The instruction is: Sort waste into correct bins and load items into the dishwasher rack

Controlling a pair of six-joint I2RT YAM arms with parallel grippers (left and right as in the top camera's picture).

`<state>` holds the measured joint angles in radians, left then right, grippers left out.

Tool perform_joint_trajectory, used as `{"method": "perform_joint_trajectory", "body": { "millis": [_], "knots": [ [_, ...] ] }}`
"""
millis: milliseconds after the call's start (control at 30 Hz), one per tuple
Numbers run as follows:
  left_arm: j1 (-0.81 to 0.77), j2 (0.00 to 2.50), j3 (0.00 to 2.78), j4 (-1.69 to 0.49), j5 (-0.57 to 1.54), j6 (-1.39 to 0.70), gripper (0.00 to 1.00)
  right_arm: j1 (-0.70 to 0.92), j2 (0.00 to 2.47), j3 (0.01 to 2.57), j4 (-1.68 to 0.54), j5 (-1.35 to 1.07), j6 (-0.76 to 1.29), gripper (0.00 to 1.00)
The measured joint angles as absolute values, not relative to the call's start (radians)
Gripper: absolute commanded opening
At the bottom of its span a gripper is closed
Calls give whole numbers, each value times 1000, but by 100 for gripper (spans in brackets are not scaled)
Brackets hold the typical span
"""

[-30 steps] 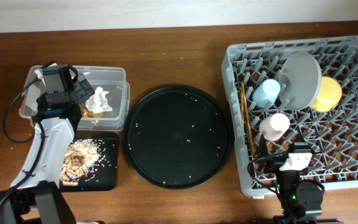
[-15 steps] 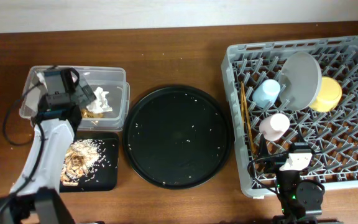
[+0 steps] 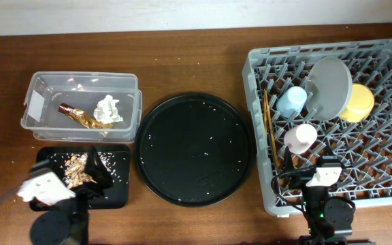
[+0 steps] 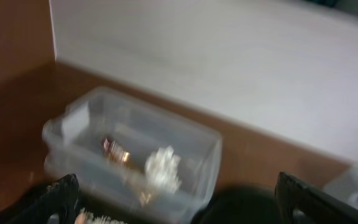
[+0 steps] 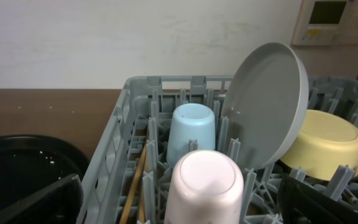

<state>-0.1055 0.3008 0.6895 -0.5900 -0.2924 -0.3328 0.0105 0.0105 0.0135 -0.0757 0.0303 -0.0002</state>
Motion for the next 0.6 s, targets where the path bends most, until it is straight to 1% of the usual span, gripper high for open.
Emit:
{"method": "perform_joint_trajectory", "body": {
  "millis": [67,100,133,200,233,300,433,500,567,600],
  "knots": [
    [-105,213,550,-547,-291,-332,99,10,11,13,-75,30,0,98],
    [-105,128,435,-482,-284,-332,99,10,11,13,-75,30,0,99],
    [-105,110,385,-365,-274,-333,99,10,11,13,-75,30,0,98],
    [-105,56,262,-59,-220,-334,99,10,9,13,-75,30,0,98],
    [-105,36,201,31,-192,-333,99,10,10,13,-75,30,-1,98],
    [-105,21,107,94,-163,-333,99,10,10,13,-75,30,0,98],
    [-105,17,36,116,-146,-332,99,10,10,13,-75,30,0,98],
    [-104,15,22,54,-145,-329,99,10,10,13,-75,30,0,98],
    [-76,13,15,-69,-136,-313,99,10,10,13,-75,30,-1,98],
    [-57,13,15,-72,-121,-285,99,10,10,13,-75,30,0,98]
  ]
}}
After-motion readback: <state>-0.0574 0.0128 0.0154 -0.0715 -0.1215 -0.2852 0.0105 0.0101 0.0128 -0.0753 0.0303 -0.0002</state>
